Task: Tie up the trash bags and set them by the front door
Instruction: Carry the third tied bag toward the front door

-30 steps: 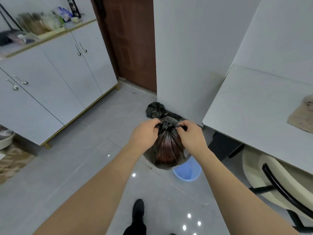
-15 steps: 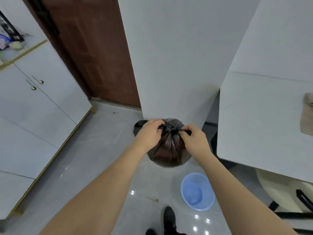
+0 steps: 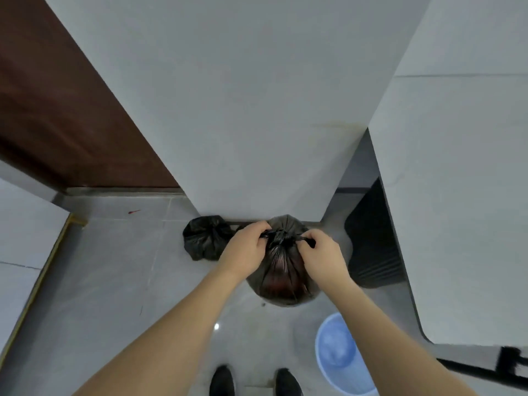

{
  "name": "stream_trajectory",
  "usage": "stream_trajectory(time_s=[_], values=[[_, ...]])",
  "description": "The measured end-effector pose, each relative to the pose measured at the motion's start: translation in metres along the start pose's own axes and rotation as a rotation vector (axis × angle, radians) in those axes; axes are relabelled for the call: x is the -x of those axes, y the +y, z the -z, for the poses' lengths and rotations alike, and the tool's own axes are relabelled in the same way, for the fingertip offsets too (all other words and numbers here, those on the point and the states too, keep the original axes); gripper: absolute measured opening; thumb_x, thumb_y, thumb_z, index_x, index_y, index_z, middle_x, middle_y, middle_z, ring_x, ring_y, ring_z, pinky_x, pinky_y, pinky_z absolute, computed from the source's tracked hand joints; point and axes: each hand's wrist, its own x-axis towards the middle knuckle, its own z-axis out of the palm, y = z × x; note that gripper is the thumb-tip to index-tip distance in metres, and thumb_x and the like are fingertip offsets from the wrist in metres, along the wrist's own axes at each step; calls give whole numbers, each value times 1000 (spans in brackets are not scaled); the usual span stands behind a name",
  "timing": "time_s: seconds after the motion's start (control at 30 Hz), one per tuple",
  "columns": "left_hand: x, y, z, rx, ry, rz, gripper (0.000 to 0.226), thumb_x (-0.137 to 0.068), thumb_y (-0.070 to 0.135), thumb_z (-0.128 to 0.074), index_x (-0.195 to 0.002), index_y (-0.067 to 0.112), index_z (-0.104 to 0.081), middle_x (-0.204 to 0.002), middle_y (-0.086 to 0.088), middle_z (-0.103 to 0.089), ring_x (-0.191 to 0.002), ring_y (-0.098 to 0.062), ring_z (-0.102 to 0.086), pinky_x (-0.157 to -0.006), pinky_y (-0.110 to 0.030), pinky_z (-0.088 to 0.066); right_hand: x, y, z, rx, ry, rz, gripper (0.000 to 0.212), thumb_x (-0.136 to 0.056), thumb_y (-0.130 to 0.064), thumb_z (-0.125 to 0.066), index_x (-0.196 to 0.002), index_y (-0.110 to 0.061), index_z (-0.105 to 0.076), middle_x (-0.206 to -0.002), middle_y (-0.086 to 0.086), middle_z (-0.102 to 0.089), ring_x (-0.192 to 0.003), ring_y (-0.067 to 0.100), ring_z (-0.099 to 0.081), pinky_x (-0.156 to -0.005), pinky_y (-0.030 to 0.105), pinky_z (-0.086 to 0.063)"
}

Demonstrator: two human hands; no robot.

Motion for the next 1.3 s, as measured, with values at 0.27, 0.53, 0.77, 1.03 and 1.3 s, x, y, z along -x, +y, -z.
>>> stream_trajectory(time_s=[0.27,0.53,0.77,1.03,1.3], values=[[-160,-206,-203,24,-72,-86,29,-90,5,-49,-115,12,-63,-114,-5,-66,-107,-22,-60,-93,-29,-45,-183,191,-155,25,71,-156,10,-93,-21,-52,-94,-20,-62,-87,-6,-63,-79,11,-54,-59,22,-36],[-283,-318,-349,-16,-98,-287,32,-87,2,-47,-114,12,-61,-113,-10,-68,-105,-27,-60,-89,-30,-46,-316,350,-253,-24,279,-211,8,-91,-21,-53,-88,-20,-61,-95,4,-67,-93,24,-61,-78,33,-45],[-342,-364,-387,-58,-42,-329,32,-90,2,-45,-117,10,-60,-115,-14,-67,-107,-30,-60,-90,-31,-44,-382,392,-296,-145,351,-152,7,-89,-20,-56,-87,-18,-63,-94,5,-69,-92,26,-63,-80,34,-48],[-369,-390,-400,-206,-114,-313,36,-91,8,-43,-122,15,-59,-117,-12,-66,-103,-31,-60,-86,-36,-49,-402,409,-319,-187,390,-121,26,-91,-16,-48,-110,-18,-66,-113,1,-67,-104,21,-61,-92,36,-50],[-358,-394,-383,-272,-100,-292,35,-94,17,-46,-127,19,-57,-126,-8,-63,-115,-31,-56,-95,-40,-46,-386,399,-316,-39,430,-93,37,-91,-22,-45,-126,-19,-58,-124,1,-64,-111,25,-60,-99,44,-45]])
